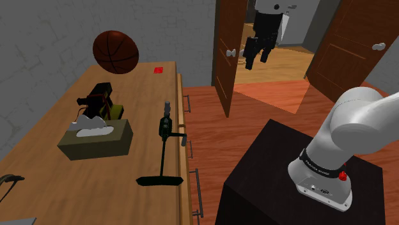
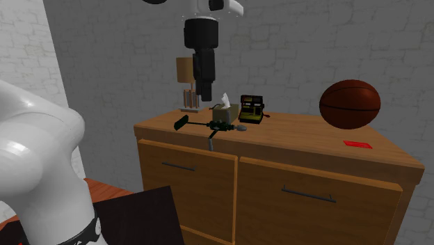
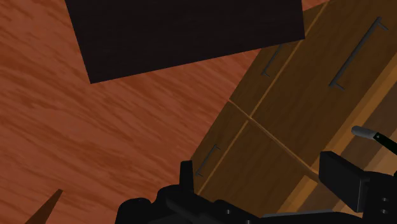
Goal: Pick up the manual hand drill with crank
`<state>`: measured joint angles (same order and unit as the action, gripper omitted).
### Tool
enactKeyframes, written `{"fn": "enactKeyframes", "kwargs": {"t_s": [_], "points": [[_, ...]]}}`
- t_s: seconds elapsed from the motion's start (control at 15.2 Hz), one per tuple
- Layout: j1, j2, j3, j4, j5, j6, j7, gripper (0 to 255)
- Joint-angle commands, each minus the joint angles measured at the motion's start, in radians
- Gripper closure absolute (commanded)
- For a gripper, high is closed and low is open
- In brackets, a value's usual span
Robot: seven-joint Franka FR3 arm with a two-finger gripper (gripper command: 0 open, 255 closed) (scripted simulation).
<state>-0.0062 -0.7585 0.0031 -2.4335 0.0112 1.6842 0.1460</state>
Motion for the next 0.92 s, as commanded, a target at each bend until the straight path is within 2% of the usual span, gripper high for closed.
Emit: {"fn": "enactKeyframes", "kwargs": {"t_s": [0.0,0.4,0.86], "points": [[0.0,0.0,0.0,0.0,0.0,0.0,0.0,0],[0.035,-0.009,0.165,-0.093,0.066,0.168,0.203,0],[0.047,0.089,0.381,-0.116,0.1,0.377,0.456,0]]}}
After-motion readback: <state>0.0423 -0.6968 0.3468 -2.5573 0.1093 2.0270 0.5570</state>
